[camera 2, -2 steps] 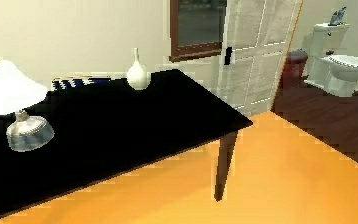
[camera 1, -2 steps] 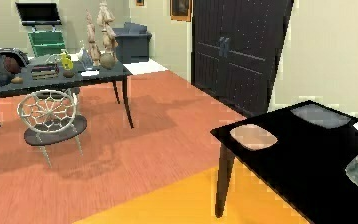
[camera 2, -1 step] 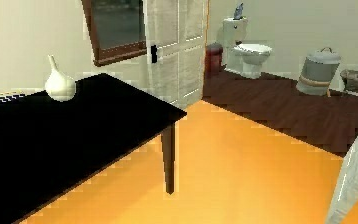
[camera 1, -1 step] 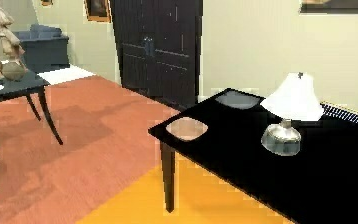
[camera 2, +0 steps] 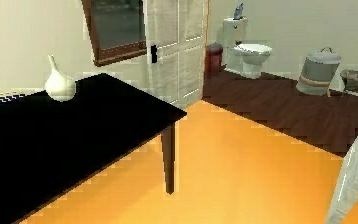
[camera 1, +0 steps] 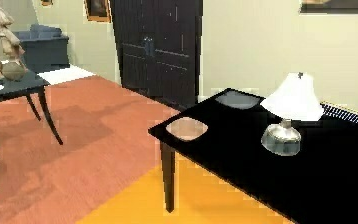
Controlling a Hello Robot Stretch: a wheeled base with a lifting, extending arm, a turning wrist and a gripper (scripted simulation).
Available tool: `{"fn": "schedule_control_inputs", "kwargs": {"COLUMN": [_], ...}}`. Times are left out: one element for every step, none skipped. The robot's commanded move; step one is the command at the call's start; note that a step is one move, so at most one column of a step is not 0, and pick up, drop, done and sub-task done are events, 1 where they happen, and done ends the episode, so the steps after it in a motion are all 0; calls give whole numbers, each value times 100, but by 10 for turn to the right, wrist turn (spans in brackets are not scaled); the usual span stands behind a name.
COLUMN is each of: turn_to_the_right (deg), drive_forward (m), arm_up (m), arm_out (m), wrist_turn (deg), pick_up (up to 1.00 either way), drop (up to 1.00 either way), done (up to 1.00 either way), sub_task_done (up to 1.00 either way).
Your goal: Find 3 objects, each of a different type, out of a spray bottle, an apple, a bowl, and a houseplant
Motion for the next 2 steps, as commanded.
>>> {"fn": "schedule_control_inputs", "kwargs": {"turn_to_the_right": [-450, -90], "drive_forward": [0, 0], "arm_up": [0, 0], "arm_out": [0, 0], "wrist_turn": [0, 0], "pick_up": [0, 0], "drop": [0, 0], "done": [0, 0], "sub_task_done": [0, 0]}}
